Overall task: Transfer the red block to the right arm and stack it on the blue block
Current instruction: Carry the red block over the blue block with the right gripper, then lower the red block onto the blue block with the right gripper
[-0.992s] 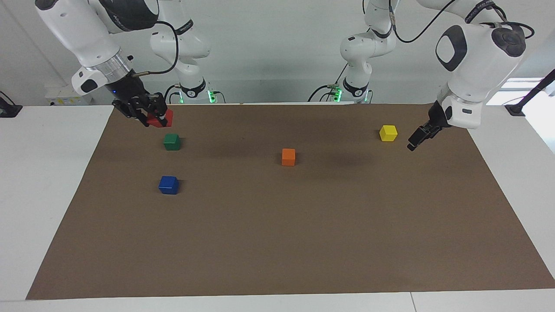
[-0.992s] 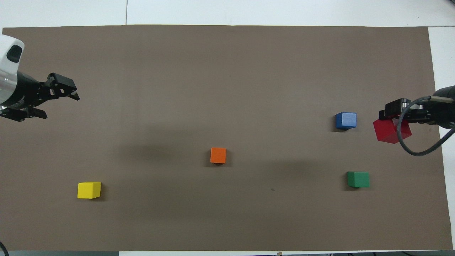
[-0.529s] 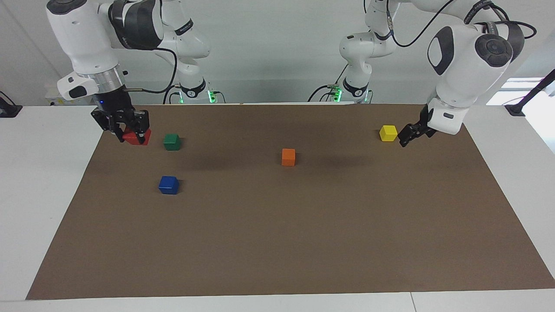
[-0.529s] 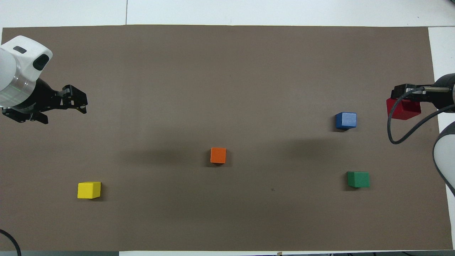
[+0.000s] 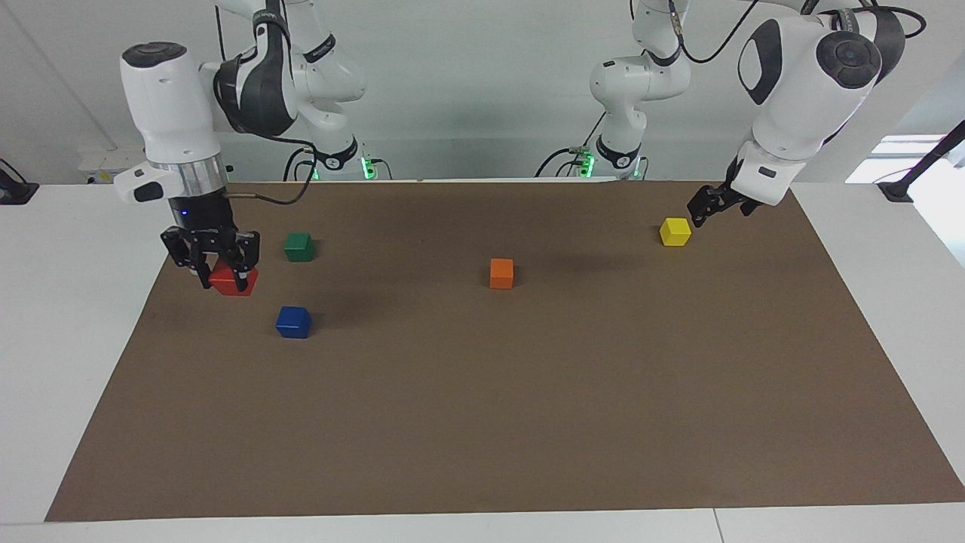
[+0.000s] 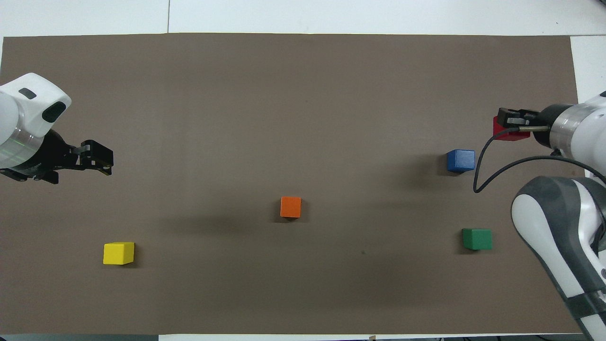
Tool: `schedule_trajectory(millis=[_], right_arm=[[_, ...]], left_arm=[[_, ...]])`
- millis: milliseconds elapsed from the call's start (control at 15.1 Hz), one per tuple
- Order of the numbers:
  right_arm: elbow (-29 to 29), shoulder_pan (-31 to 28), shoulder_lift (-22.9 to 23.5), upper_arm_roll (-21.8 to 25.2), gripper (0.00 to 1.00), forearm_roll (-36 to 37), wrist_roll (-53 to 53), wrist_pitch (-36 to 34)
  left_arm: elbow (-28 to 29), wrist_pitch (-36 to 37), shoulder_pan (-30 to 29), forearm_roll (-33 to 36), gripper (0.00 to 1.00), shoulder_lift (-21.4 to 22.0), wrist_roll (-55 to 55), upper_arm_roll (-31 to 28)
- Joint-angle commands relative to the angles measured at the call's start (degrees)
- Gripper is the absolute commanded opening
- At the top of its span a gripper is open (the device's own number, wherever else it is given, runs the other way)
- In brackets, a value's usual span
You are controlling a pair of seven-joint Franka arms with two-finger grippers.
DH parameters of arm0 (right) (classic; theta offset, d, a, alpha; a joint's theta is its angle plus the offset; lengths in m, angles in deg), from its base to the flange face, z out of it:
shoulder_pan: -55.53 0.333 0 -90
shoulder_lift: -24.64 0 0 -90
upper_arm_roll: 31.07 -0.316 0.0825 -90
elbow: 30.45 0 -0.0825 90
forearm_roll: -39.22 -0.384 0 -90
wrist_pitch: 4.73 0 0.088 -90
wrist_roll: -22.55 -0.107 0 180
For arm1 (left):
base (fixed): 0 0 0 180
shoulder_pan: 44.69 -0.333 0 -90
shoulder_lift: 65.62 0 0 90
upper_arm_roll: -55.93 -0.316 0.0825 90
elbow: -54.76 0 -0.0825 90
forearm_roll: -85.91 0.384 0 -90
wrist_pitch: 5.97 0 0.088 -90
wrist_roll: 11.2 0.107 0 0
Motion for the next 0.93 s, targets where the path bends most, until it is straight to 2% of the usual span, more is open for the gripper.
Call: schedule_trajectory(millis=[0,198,463,595,860], right_arm=[[-5.63,-0.80,-1.63,-0.64,0.00,1.10,0.05,7.02],[-9.42,-1.23,-1.28,-0.64,0.00,1.10,-0.04,13.27],[-11.09,-0.53,-1.45,-0.73,0.00,1.01,-3.55,11.88],[-11.27,-0.62,-1.28,-0.73,0.00,1.01,-4.78,11.35],[-11.71,-0.44,0.65,-0.82,0.00,1.01,-5.75,11.09]], left_arm=[[1.92,-1.66,1.59,0.89,1.00,1.40,0.39,-1.27],[1.91,-3.86,1.59,-0.35,1.00,1.13,0.65,-1.36],[-0.09,-3.24,1.42,-2.89,1.00,0.35,0.21,-1.71],[-2.38,-2.37,1.51,-3.07,1.00,-2.37,0.12,-1.89],[-2.30,-2.18,1.51,-3.07,1.00,-1.76,0.39,-1.45]])
